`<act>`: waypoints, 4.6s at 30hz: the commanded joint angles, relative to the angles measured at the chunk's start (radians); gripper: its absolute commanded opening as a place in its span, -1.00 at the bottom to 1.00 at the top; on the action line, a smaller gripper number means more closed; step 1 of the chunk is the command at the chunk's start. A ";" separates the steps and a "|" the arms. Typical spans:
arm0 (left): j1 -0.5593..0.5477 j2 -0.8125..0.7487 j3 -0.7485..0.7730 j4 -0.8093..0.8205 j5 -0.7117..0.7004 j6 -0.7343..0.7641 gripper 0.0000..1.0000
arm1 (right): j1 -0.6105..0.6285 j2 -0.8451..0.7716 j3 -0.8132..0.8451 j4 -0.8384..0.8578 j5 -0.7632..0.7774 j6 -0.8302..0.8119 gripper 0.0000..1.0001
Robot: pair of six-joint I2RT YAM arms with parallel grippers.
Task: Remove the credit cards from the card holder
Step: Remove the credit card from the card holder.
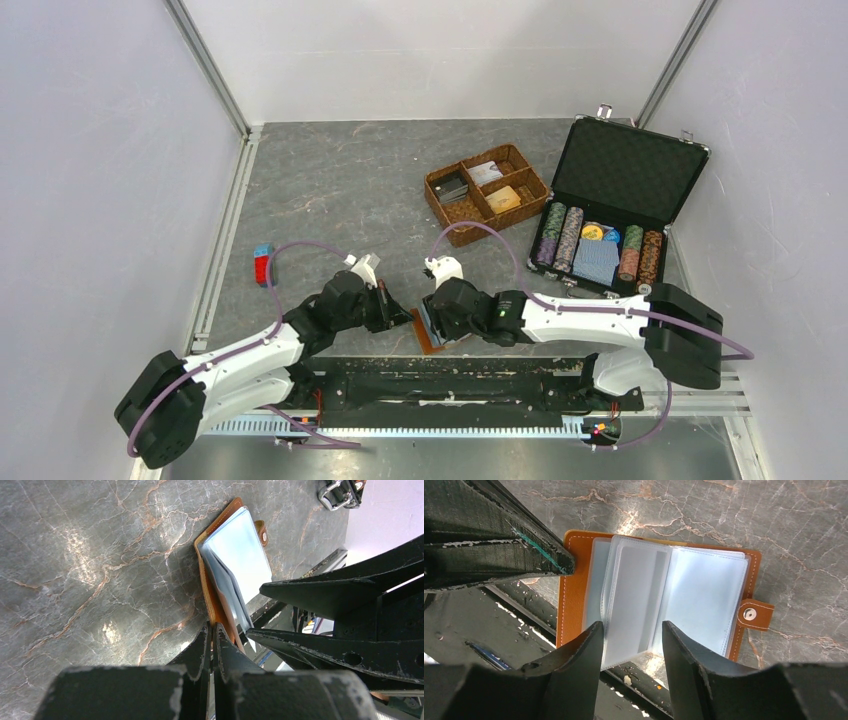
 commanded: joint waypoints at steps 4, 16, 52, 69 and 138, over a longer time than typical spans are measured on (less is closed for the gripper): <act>0.005 -0.005 0.002 0.033 0.021 0.003 -0.95 | 0.000 -0.025 0.038 -0.040 0.078 -0.035 -0.02; 0.006 -0.016 -0.004 0.033 0.020 -0.003 -0.96 | 0.002 -0.041 0.051 -0.076 0.114 -0.056 -0.03; 0.017 -0.030 0.149 -0.270 -0.125 0.053 -0.32 | 0.038 -0.024 -0.006 0.037 0.027 -0.046 -0.28; 0.017 0.044 0.242 -0.162 -0.018 -0.020 0.02 | 0.041 -0.090 -0.077 0.125 -0.008 -0.034 -0.41; 0.016 0.301 0.214 0.084 0.064 -0.037 -0.23 | 0.042 -0.080 -0.084 0.139 0.001 -0.024 -0.44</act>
